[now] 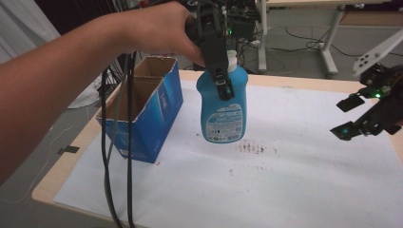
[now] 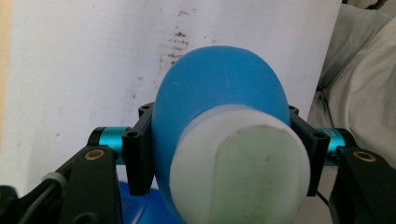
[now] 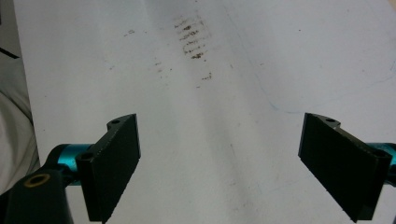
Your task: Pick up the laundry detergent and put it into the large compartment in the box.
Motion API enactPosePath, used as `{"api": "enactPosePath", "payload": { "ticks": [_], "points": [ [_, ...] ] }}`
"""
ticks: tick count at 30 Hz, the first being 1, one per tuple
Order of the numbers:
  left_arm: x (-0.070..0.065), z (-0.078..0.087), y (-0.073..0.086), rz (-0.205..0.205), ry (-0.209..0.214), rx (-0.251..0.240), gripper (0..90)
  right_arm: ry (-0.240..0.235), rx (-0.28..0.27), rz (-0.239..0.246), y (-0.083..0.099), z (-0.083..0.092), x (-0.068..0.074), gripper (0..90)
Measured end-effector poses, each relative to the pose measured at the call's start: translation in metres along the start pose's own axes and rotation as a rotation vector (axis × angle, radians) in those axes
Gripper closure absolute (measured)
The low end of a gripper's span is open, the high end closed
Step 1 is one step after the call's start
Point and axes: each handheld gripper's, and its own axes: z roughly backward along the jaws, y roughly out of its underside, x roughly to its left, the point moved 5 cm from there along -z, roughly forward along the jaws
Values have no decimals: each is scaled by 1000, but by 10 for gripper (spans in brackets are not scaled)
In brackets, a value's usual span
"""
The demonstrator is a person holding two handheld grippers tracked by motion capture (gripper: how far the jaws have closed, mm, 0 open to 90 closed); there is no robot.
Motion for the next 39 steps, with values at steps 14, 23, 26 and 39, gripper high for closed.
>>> {"api": "enactPosePath", "payload": {
  "ticks": [14,23,26,39],
  "points": [
    [4,62,37,83,3,-70,376,-3,-10,6,-1,2,3,121],
    [15,88,70,134,-33,-66,377,-5,-9,4,-2,1,1,120],
    [17,93,81,141,-36,-61,377,-8,-6,2,-2,0,2,121],
    [32,120,134,221,-70,-82,377,-14,4,-1,-4,-5,-2,120]
  ]
}}
